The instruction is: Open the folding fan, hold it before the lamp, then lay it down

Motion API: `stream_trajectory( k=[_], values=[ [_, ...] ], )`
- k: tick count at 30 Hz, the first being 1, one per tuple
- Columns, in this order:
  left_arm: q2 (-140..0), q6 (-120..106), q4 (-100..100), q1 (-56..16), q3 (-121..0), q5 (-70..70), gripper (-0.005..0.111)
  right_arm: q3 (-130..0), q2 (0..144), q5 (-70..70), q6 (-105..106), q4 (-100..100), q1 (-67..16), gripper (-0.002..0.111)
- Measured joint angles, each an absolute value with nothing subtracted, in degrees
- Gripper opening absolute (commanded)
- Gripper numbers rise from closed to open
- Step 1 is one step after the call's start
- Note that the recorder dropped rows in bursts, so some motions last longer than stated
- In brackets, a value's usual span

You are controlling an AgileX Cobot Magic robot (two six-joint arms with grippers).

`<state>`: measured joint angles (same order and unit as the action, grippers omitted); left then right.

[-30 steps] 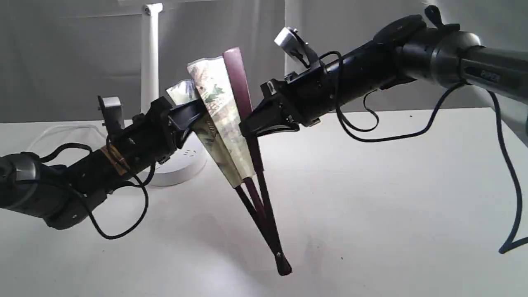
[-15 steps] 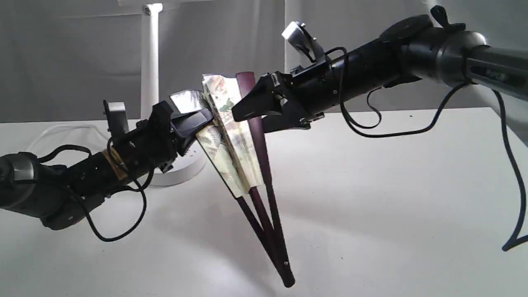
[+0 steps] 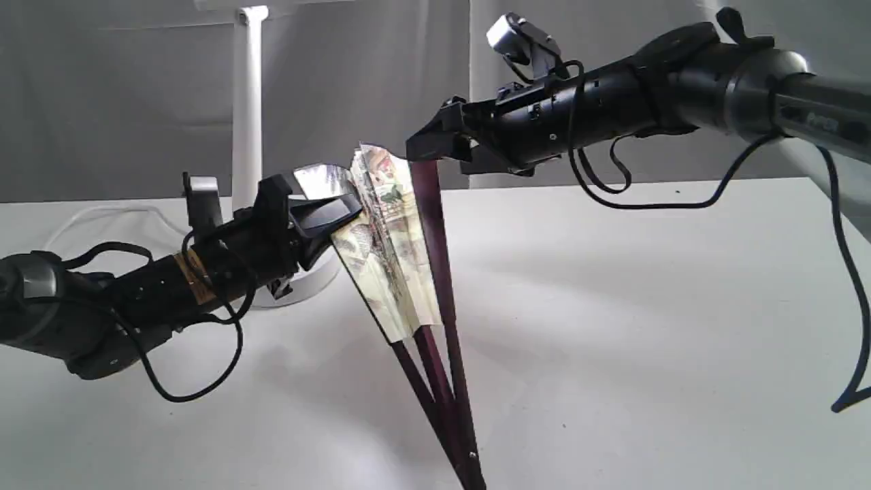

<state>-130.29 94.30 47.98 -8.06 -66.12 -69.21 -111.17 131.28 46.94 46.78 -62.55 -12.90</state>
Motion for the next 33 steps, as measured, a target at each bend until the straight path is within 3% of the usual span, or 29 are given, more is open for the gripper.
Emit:
stream_trajectory(
  k=[5, 16, 24, 33],
  values=[
    [-129.28, 95.82, 49.22, -8.06, -66.12, -68.81, 0.000, -111.17, 131.28, 44.93, 44.63, -60.53, -11.40, 0.075],
    [-125.57, 102.41, 53.20, -8.06, -66.12, -69.04, 0.000, -111.17, 131.74, 67.76, 54.30, -81.16, -2.38, 0.072],
    [-125.53, 104.40, 54.78, -8.06, -66.12, -69.04, 0.000, -111.42, 140.96, 69.38, 59.08, -90.49, -0.71, 0.072],
    [-123.82, 104.42, 55.00, -8.06, -66.12, -69.04, 0.000, -111.42, 143.60, 69.24, 61.76, -90.02, -4.35, 0.052]
  ],
)
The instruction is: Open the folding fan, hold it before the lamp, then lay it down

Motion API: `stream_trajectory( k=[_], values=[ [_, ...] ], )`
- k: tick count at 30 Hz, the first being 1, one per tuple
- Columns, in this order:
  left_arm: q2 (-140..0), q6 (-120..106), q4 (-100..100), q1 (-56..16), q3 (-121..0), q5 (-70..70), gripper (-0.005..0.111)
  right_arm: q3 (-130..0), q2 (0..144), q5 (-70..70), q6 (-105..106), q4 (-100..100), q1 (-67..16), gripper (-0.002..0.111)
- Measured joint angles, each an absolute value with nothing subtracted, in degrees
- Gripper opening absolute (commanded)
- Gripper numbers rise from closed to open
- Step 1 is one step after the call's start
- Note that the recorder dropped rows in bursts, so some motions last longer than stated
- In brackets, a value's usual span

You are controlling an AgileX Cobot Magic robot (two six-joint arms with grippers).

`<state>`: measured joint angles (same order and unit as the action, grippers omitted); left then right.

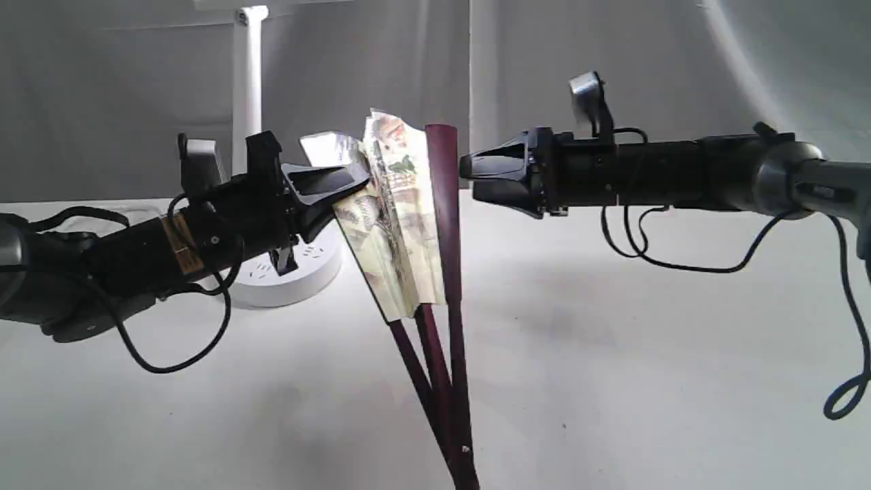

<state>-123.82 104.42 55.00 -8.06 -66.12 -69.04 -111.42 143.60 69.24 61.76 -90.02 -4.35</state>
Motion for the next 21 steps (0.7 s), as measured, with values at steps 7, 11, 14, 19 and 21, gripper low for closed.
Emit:
stream_trajectory(
  k=[7, 11, 14, 19, 21],
  values=[
    [-123.45, 104.20, 55.00, -8.06, -66.12, -69.04, 0.000, -111.42, 143.60, 69.60, 61.89, -89.68, -6.85, 0.058],
    [-123.45, 103.58, 55.00, -8.06, -66.12, -69.04, 0.000, -111.42, 143.46, 69.60, 62.11, -89.46, -5.78, 0.080],
    [-123.45, 103.34, 54.57, -8.06, -66.12, -69.04, 0.000, -111.42, 142.80, 69.60, 62.21, -87.64, -4.47, 0.092],
    [-123.45, 102.19, 53.70, -8.06, -66.12, -69.04, 0.000, -111.42, 139.64, 69.37, 61.04, -83.27, -3.79, 0.094],
    [-123.45, 101.81, 53.31, -8.06, -66.12, -69.04, 0.000, -111.42, 138.47, 69.37, 60.42, -82.73, -4.04, 0.094]
  ],
)
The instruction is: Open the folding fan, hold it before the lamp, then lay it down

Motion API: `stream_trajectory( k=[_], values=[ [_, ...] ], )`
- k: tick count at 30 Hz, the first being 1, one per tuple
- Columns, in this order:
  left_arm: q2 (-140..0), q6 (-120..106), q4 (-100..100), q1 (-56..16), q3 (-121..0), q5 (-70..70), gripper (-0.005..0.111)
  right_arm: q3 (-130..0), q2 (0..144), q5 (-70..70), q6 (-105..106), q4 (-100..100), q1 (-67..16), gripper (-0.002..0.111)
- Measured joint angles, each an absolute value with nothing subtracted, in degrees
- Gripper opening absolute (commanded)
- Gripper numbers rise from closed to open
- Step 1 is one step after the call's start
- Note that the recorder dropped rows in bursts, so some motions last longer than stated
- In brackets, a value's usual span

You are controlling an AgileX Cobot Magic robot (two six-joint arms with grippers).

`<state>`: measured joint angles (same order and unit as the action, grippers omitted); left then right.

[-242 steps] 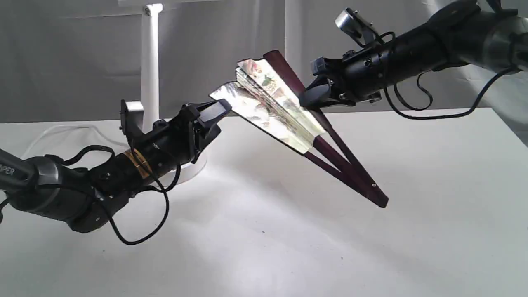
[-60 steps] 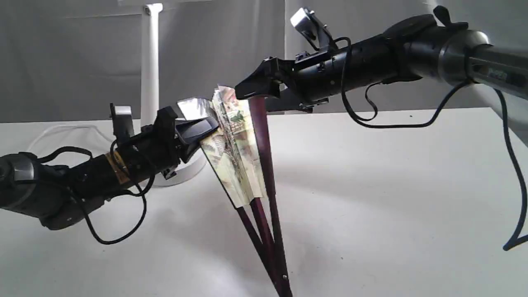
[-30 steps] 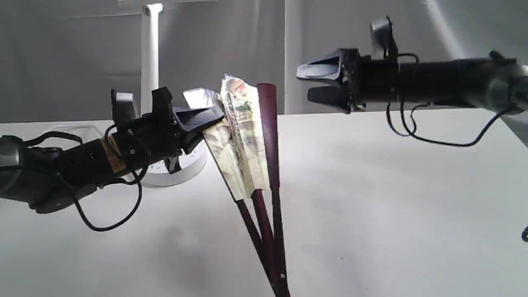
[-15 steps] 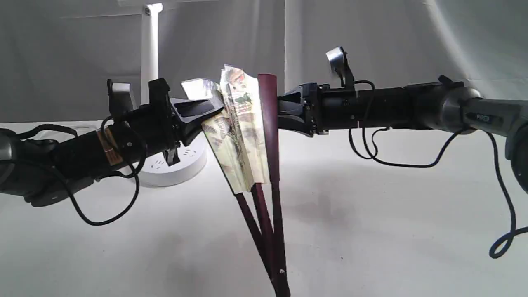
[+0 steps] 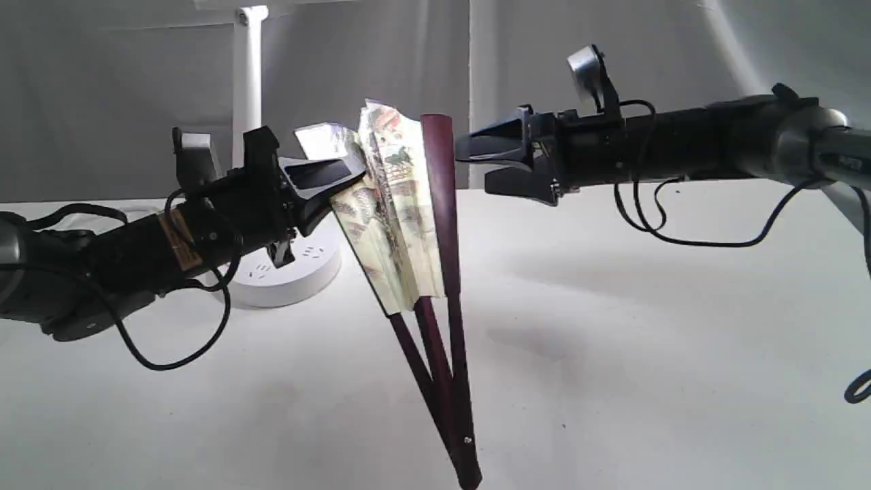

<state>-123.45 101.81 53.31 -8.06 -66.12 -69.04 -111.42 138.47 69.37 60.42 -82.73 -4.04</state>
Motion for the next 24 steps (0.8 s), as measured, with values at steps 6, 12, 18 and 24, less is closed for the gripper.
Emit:
stream_trajectory(
  k=[6, 12, 18, 24],
  values=[
    [-123.45, 101.45, 52.70, -8.06, -66.12, -69.04, 0.000, -111.42, 135.16, 69.62, 57.44, -79.41, -3.92, 0.094],
    [-123.45, 100.55, 52.37, -8.06, -66.12, -69.04, 0.000, -111.42, 134.95, 69.62, 55.49, -78.82, -6.46, 0.094],
    [-123.45, 100.44, 52.70, -8.06, -66.12, -69.04, 0.000, -111.42, 134.95, 69.72, 57.47, -83.42, -10.59, 0.093],
    [-123.45, 100.30, 53.19, -8.06, -66.12, -69.04, 0.000, -111.42, 134.95, 69.76, 57.87, -85.44, -11.84, 0.084]
  ],
)
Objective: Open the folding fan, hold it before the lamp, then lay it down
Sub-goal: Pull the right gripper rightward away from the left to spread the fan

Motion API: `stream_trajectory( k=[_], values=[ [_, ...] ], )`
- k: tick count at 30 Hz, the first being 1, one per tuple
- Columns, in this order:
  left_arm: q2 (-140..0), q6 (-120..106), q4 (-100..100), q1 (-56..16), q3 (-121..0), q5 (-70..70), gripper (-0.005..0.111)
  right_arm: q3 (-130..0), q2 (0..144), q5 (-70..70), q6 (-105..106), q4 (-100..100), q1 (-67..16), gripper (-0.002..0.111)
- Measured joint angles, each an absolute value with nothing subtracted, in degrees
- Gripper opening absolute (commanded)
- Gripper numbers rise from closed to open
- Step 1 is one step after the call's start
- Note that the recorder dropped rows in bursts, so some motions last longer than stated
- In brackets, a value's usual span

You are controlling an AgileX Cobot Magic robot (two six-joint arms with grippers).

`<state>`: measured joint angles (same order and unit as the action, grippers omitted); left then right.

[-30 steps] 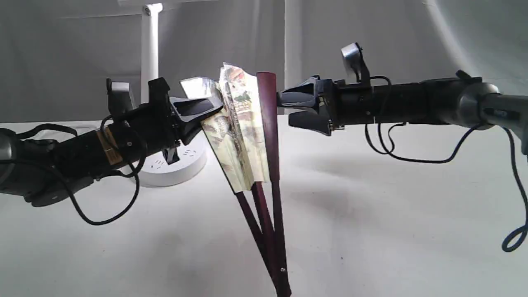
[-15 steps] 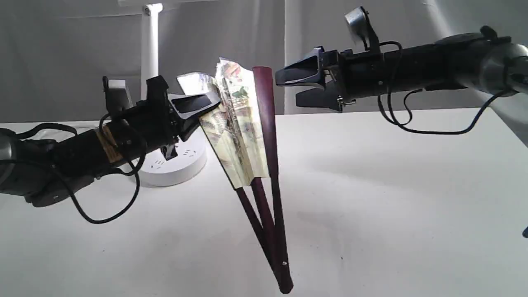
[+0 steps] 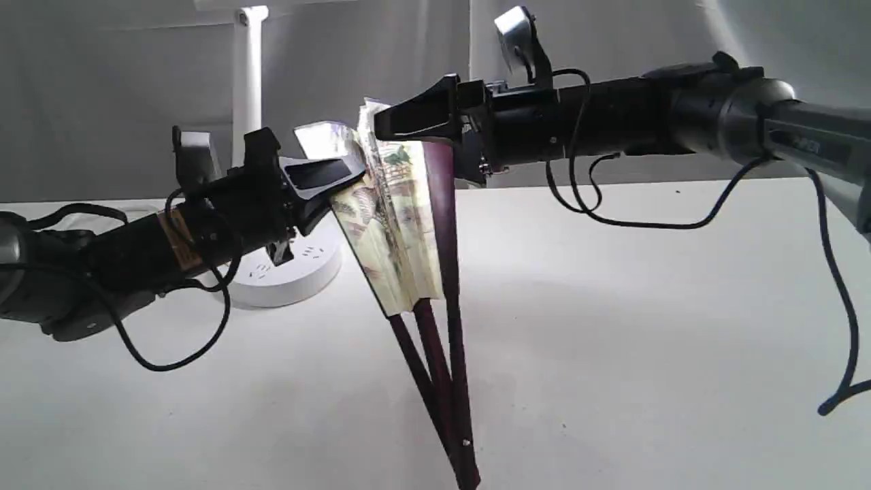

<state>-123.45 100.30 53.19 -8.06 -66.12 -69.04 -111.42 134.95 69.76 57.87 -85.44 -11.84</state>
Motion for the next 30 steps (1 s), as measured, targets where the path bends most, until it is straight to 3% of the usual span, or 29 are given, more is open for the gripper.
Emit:
stream_trajectory(
  k=[9, 16, 30],
  values=[
    [-123.45, 100.30, 53.75, -8.06, -66.12, -69.04, 0.000, -111.42, 134.95, 69.76, 58.10, -86.94, -11.91, 0.031],
    [-123.45, 99.95, 54.09, -8.06, -66.12, -69.49, 0.000, -111.42, 134.95, 69.53, 57.48, -87.23, -11.91, 0.001],
    [-123.45, 96.48, 54.32, -7.97, -66.12, -69.23, 0.000, -111.42, 134.95, 69.79, 56.77, -87.17, -11.91, 0.000]
  ],
)
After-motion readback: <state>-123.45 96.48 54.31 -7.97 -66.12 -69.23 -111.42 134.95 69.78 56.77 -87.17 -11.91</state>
